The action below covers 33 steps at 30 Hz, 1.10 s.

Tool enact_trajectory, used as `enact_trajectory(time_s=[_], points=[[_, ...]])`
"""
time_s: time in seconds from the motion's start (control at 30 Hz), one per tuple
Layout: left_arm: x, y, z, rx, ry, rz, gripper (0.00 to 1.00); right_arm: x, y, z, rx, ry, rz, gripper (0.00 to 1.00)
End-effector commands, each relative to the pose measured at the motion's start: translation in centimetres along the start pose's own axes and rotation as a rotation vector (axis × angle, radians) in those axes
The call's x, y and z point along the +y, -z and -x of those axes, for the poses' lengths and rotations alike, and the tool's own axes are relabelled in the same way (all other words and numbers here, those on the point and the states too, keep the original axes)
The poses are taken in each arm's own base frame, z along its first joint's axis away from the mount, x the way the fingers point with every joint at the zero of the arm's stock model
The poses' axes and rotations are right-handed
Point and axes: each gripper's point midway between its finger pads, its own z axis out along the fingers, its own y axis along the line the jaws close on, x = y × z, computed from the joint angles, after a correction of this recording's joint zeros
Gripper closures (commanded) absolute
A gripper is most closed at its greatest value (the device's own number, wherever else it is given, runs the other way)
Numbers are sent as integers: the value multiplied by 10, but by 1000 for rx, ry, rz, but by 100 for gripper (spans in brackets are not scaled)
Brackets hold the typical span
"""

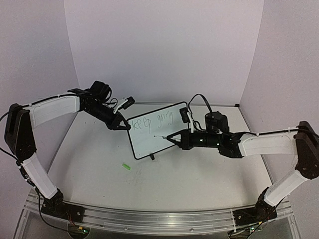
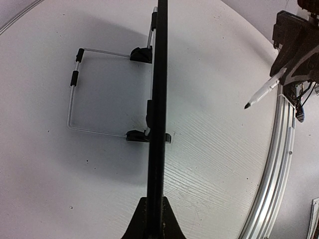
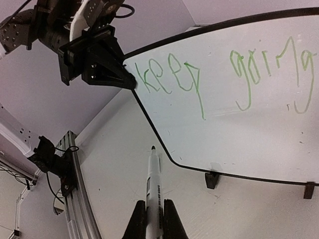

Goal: Write a sentence on the whiteboard

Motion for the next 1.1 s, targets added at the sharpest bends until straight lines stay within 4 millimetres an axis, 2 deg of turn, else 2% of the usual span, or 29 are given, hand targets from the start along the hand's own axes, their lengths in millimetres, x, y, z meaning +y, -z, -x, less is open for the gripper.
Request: enact_trajectory(time_s=[0.0, 0.17, 0.47, 1.07], points=[[14, -3, -11, 52, -6, 69, 100, 11, -25, 15, -43, 25, 55, 100], [14, -4, -12, 54, -3, 67, 100, 6, -50, 4, -20, 4, 73, 100], [14, -4, -12, 55, -4, 68, 100, -5, -77, -8, 7, -29, 89, 100], [16, -6, -14, 62, -2, 69, 100, -23, -103, -18, 26, -77, 70, 100]])
